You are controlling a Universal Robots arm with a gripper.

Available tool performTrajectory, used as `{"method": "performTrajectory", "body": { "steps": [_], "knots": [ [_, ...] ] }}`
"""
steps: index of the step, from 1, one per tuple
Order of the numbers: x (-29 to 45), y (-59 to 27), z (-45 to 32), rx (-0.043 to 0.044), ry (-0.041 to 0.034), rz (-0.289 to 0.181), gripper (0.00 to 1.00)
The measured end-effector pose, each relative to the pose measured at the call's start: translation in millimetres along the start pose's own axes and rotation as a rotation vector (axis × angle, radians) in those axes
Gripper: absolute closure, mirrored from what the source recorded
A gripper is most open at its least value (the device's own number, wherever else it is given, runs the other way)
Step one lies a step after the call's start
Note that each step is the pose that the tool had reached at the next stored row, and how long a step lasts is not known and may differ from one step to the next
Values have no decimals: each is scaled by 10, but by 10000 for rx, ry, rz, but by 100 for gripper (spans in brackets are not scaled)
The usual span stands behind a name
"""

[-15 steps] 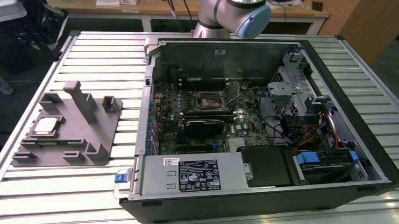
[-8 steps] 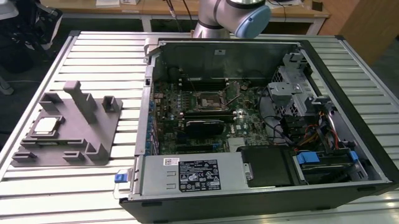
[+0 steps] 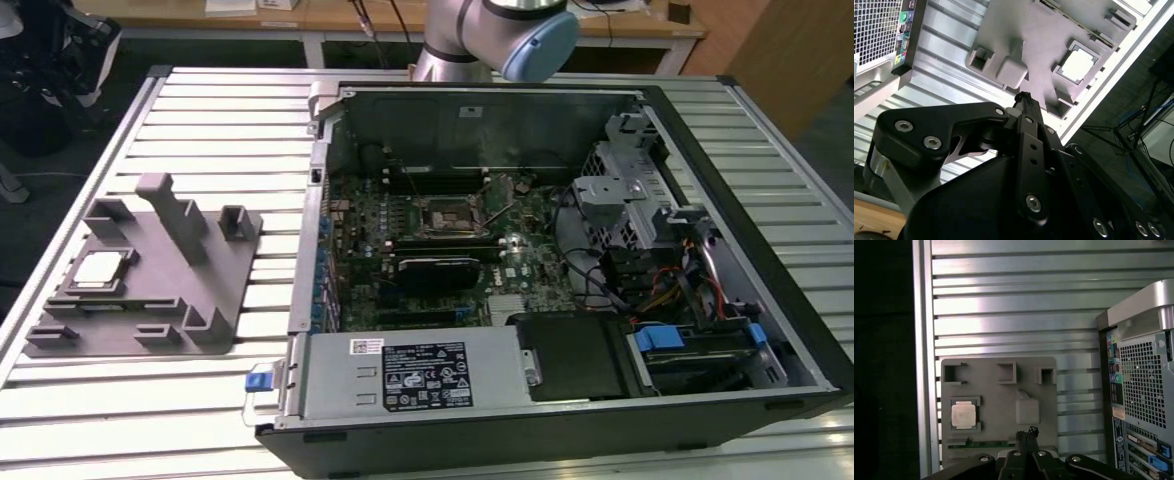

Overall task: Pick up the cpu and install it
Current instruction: 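Reach for the cpu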

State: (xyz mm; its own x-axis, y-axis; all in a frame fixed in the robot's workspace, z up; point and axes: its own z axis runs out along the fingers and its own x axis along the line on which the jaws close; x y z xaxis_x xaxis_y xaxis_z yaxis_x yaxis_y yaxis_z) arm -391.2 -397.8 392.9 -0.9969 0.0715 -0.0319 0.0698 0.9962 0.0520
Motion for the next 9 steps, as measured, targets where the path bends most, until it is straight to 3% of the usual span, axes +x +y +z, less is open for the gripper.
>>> {"method": "performTrajectory", "body": {
  "steps": [9],
  "knots": [
    [97,-6,-4,0,1,1,89]
  ]
}}
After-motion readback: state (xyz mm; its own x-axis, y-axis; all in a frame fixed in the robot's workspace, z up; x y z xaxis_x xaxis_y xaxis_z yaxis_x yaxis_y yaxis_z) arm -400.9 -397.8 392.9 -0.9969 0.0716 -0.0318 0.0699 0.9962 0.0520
